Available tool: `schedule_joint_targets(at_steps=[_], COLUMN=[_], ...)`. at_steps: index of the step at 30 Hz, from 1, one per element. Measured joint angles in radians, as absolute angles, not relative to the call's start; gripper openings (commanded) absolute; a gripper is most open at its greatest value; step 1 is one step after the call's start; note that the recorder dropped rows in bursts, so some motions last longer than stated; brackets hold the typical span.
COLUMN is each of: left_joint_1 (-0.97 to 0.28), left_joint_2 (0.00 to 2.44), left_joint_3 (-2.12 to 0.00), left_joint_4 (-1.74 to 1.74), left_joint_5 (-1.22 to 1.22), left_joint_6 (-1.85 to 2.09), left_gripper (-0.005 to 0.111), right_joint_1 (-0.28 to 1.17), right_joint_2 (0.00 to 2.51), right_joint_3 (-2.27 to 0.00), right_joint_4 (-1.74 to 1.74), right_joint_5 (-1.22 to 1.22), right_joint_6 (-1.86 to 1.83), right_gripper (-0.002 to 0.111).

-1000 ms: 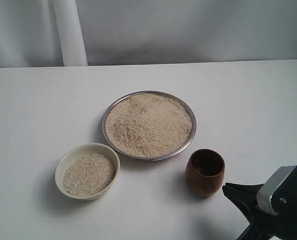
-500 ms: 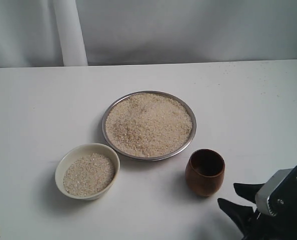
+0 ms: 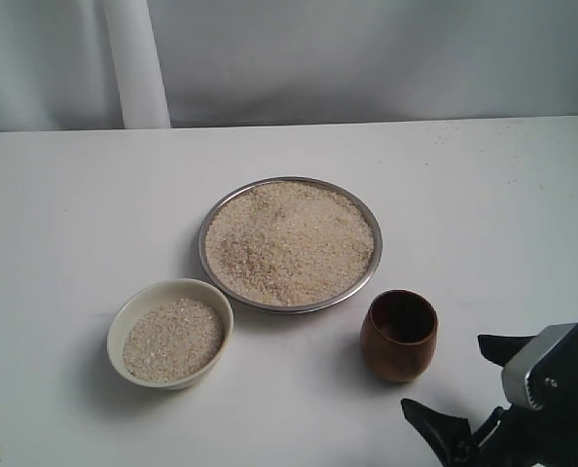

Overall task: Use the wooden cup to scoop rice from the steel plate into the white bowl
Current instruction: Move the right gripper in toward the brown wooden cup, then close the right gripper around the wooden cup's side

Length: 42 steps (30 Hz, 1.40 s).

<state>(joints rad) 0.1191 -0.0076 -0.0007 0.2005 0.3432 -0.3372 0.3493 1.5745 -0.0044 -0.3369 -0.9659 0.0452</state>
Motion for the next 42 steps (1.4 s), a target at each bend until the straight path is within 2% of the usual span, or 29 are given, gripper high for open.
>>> schedule_joint_targets(at_steps=[19,42], left_joint_1=[0.119,0.119], left_joint_2=[-0.008,-0.008], left_joint_3=[-0.001,-0.001], left_joint_4=[0.200,0.200], left_joint_5=[0.343,0.343], left_joint_6=[-0.337,-0.337], left_gripper=[0.000,0.000], right_joint_1=[0.349,0.349], right_joint_2=[1.587,1.898], right_joint_3=[-0.039,-0.251], right_joint_4=[-0.332,-0.348], right_joint_5=[-0.980,-1.060], right_joint_6=[0.052,0.027], right_gripper=[0.104,0.104])
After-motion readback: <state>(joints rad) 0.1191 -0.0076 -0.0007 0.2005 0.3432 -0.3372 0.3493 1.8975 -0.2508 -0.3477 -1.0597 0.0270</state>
